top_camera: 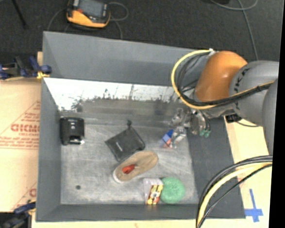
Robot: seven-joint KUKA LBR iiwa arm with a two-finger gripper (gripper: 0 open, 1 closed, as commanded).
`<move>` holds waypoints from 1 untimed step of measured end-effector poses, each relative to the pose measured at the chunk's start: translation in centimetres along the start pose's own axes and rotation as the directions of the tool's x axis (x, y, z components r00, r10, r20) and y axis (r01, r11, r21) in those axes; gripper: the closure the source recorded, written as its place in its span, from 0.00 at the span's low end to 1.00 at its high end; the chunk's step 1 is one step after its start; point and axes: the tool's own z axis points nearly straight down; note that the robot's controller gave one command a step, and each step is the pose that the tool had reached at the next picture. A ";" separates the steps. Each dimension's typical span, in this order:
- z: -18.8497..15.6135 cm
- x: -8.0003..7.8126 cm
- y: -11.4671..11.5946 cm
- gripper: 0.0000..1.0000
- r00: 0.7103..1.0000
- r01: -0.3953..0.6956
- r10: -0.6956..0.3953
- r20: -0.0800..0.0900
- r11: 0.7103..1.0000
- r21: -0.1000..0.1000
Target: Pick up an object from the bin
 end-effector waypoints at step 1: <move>0.0 0.0 0.0 1.00 1.000 0.001 -0.001 0.000 1.000 0.000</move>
Offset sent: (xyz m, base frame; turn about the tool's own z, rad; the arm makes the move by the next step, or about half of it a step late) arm -0.0010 -0.0037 0.0828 0.0218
